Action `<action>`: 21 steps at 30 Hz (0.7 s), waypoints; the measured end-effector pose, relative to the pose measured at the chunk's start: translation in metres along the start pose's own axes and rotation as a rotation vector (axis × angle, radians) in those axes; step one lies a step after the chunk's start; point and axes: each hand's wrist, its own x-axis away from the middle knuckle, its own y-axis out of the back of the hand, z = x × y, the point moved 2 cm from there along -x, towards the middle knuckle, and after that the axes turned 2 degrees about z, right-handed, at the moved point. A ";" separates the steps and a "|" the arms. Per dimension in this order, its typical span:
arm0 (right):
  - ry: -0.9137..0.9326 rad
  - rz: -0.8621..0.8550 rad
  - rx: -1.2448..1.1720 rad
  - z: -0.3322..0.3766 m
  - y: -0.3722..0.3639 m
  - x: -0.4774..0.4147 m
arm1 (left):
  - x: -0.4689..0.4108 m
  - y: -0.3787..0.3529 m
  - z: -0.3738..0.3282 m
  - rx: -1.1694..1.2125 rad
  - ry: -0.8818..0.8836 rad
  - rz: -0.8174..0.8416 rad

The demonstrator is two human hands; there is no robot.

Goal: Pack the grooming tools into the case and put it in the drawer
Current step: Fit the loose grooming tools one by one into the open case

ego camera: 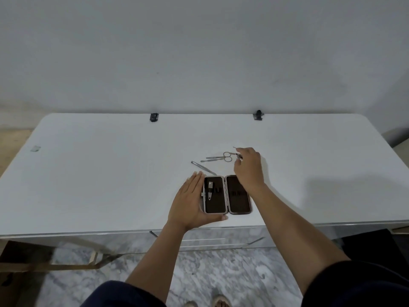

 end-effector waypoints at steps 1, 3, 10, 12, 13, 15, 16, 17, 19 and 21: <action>0.011 -0.006 0.051 -0.004 0.000 -0.001 | 0.000 0.000 0.000 0.002 0.000 0.000; 0.027 -0.003 0.146 -0.012 -0.004 -0.002 | 0.000 0.000 0.000 0.014 0.004 -0.005; 0.003 -0.034 0.198 -0.015 -0.010 0.001 | 0.001 0.000 0.001 0.023 0.015 0.003; 0.015 0.015 0.205 -0.012 -0.010 -0.001 | 0.000 0.000 0.001 0.015 0.020 0.012; 0.026 0.041 0.194 -0.012 -0.010 -0.001 | 0.000 0.000 0.000 0.009 0.020 0.013; 0.041 0.057 0.126 -0.011 -0.008 -0.001 | 0.000 0.000 0.000 0.005 0.020 0.012; 0.034 0.047 0.069 -0.010 -0.006 0.000 | 0.000 0.001 0.000 0.006 0.021 0.010; 0.014 0.034 -0.002 -0.008 -0.003 0.000 | 0.000 0.000 0.000 0.006 0.023 0.009; -0.052 0.033 -0.135 -0.003 0.002 0.000 | 0.000 0.000 0.001 0.003 0.018 0.003; -0.092 0.036 -0.238 0.001 0.005 -0.002 | -0.001 0.000 0.001 -0.006 0.008 0.002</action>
